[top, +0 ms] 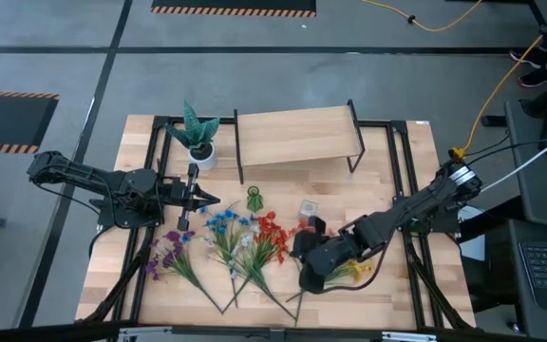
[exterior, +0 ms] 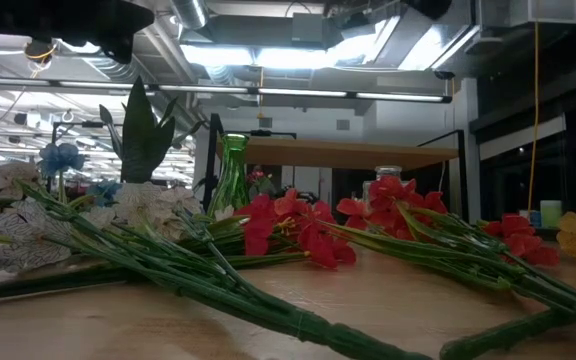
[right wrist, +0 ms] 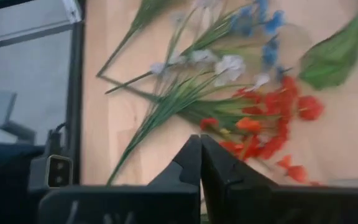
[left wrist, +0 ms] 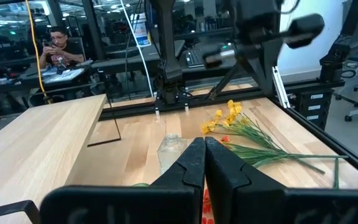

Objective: Pick and place flowers into a vace then onto a shelf
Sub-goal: Put the white flowers into the transparent vase

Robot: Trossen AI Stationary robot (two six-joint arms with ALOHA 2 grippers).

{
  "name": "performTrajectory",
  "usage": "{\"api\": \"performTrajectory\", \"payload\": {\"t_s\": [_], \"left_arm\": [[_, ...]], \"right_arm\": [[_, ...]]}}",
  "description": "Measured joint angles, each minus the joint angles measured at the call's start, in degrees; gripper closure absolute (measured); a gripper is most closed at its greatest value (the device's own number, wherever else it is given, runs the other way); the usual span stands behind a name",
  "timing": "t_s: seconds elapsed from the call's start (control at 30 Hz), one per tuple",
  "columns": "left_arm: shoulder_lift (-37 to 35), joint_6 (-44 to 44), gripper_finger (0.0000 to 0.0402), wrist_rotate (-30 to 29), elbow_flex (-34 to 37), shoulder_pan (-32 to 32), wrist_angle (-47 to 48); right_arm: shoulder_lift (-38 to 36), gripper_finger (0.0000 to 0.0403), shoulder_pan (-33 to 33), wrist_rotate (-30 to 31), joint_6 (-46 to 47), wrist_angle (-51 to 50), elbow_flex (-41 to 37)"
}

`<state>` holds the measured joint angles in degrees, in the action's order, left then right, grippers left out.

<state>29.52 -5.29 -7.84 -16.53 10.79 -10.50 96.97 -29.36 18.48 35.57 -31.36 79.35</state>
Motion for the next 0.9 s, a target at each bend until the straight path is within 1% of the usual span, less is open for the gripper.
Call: {"api": "performTrajectory", "payload": {"t_s": [0.1, 0.23, 0.33, 0.4, 0.53, 0.6, 0.8, 0.9], "left_arm": [[0.0, 0.0, 0.0396, 0.0, 0.0, 0.0, 0.0], [0.0, 0.0, 0.0395, 0.0, 0.0, 0.0, 0.0], [0.0, 0.0, 0.0395, 0.0, 0.0, 0.0, 0.0], [0.0, 0.0, 0.0395, -0.1, 0.0, 0.0, 0.0], [0.0, 0.0, 0.0395, -0.2, 0.0, 0.0, 0.0], [0.0, 0.0, 0.0396, -0.2, 0.0, 0.0, 0.0], [0.0, 0.0, 0.0395, -0.2, 0.0, 0.0, 0.0], [0.0, 0.0, 0.0395, -0.2, 0.0, 0.0, 0.0]], "right_arm": [[2.4, 0.0401, 0.3, -3.6, 0.0, 1.0, 0.0], [5.4, 0.0401, 0.9, -6.8, 0.0, 1.5, 0.0], [7.3, 0.0392, 1.1, -8.0, -0.8, 2.1, 0.0], [8.8, 0.0385, 1.1, -8.1, -2.9, 3.3, 0.0], [11.5, 0.0369, 1.3, -8.2, -5.9, 7.4, 0.0], [12.6, 0.0358, 1.7, -10.3, -6.0, 8.5, 0.0], [15.9, 0.0307, 3.4, -20.1, -4.1, 15.4, 0.0], [17.6, 0.0281, 3.7, -21.2, -4.2, 16.6, 0.0]]}}
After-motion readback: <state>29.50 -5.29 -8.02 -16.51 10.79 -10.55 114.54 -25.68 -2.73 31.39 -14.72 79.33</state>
